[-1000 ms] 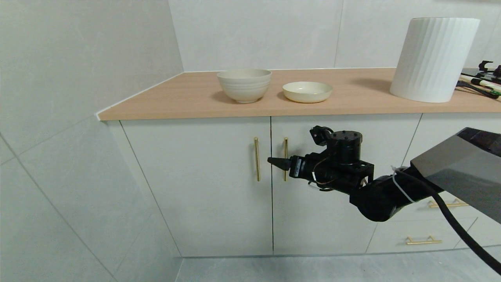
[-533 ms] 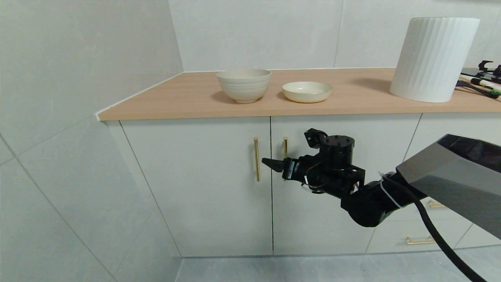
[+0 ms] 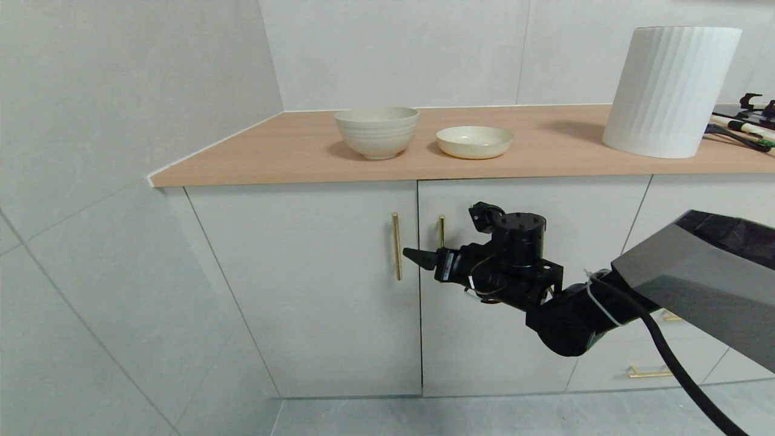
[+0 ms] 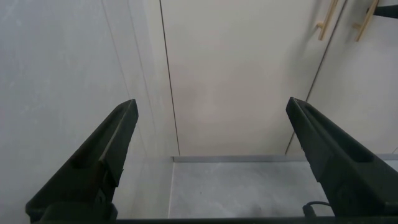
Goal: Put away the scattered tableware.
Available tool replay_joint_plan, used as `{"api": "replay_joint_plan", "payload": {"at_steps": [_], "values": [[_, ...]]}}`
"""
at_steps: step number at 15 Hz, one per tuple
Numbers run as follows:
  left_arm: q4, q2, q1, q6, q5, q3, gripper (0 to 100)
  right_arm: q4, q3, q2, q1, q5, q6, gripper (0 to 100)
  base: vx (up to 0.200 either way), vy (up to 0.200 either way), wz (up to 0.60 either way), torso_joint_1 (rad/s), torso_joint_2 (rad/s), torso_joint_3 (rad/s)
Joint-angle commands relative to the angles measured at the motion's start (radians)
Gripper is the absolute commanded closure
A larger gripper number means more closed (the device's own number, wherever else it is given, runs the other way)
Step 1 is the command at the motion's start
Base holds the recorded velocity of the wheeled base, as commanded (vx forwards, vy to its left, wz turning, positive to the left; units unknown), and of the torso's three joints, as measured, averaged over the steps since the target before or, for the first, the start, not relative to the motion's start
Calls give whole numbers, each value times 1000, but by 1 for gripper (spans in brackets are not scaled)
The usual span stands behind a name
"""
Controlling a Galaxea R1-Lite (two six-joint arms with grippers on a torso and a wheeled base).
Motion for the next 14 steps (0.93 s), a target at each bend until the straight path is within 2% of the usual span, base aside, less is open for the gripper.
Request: {"api": "replay_joint_plan", "payload": {"at_steps": [1, 11, 14], "values": [[0, 2, 0, 0, 0, 0, 0, 0, 5, -13, 4, 7, 0, 0, 0, 0, 0, 0, 0, 0], [0, 2, 0, 0, 0, 0, 0, 0, 95, -73, 23, 38, -1, 0, 0, 0, 0, 0, 0, 0], [0, 2, 0, 0, 0, 0, 0, 0, 163, -130, 23, 46, -3, 0, 0, 0, 0, 0, 0, 0]]}}
